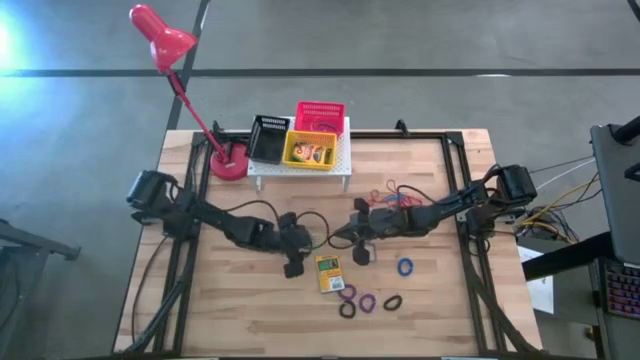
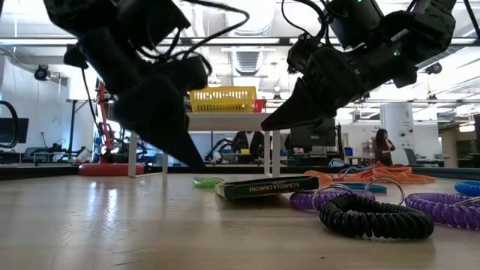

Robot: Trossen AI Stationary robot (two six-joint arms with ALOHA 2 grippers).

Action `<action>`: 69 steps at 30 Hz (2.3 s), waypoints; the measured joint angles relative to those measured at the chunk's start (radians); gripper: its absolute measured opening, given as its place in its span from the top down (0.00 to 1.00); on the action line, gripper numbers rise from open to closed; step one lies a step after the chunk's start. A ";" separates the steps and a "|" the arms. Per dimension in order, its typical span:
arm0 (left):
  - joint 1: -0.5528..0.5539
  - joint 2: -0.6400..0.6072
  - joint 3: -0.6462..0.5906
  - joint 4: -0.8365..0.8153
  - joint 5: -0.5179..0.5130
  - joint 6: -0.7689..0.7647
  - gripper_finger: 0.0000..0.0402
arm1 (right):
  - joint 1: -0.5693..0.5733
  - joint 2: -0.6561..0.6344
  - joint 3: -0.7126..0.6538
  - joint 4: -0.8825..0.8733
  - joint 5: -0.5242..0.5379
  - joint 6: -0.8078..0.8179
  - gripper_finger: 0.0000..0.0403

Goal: Pick & Place Office Desk Supplies
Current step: Put the green spring keychain into the black bin on the shelf

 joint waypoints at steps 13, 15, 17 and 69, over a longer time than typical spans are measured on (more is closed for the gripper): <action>0.012 0.091 0.001 0.079 -0.065 0.039 0.71 | 0.000 0.000 0.000 0.003 -0.001 0.007 0.92; 0.015 0.105 0.001 0.098 -0.061 0.049 0.71 | 0.000 0.000 0.000 0.006 -0.001 0.010 0.92; 0.016 0.113 0.001 0.104 -0.054 0.062 0.71 | 0.000 0.000 0.000 0.008 -0.001 0.011 0.92; 0.777 -0.364 0.454 -0.701 -0.027 0.430 0.97 | 0.002 0.001 0.000 0.094 0.000 0.024 0.92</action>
